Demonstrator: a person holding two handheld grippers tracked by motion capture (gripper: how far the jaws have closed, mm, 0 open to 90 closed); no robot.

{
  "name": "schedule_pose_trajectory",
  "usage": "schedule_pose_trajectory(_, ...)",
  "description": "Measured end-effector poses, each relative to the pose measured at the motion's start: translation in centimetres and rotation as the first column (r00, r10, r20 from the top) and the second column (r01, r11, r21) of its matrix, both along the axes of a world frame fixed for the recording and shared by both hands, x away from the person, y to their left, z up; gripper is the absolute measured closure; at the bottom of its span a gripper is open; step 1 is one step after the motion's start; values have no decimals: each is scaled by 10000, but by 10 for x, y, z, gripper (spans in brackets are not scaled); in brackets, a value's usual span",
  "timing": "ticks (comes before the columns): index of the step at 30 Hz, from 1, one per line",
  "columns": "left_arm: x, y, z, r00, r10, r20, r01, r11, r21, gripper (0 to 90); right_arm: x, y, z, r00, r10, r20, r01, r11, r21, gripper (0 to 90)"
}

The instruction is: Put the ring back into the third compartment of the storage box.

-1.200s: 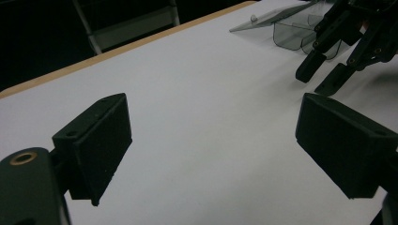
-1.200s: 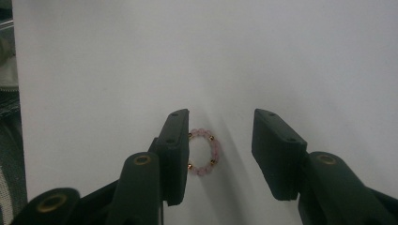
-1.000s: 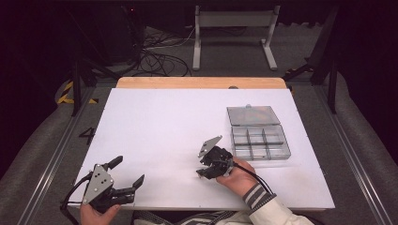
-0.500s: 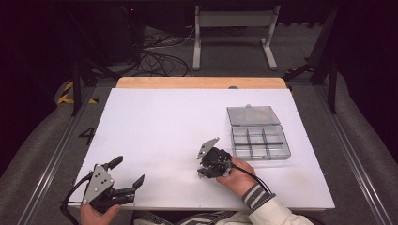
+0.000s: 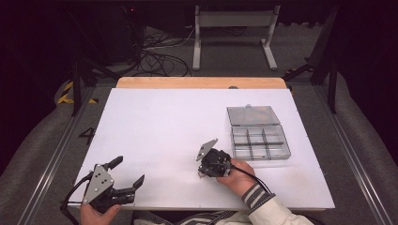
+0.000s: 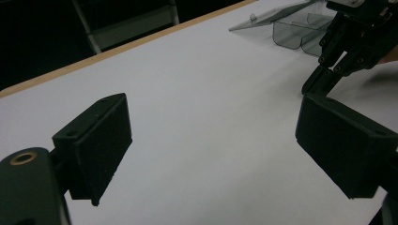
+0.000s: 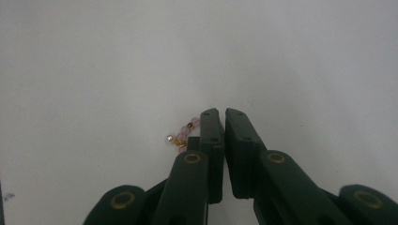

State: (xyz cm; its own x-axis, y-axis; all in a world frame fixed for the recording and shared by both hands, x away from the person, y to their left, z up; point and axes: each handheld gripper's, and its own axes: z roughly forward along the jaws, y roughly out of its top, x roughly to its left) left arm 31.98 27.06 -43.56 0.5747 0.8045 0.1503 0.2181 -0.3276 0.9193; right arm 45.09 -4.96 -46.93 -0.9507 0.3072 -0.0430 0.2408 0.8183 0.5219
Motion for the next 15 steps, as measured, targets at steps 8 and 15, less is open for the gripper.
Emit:
schedule_pose_trajectory(8, 0, 0, 0, 10000, 6, 5, -6, 10000, 2, 114, -1, 0, 0, 9999, 2, 116, -2, 10000, -56, 866)
schedule_pose_trajectory(15, 0, 0, 0, 10000, 8, 7, -8, 10000, -2, 116, -3, -2, 5, 9990, -40, 436, 37, 10000, 72, 867)
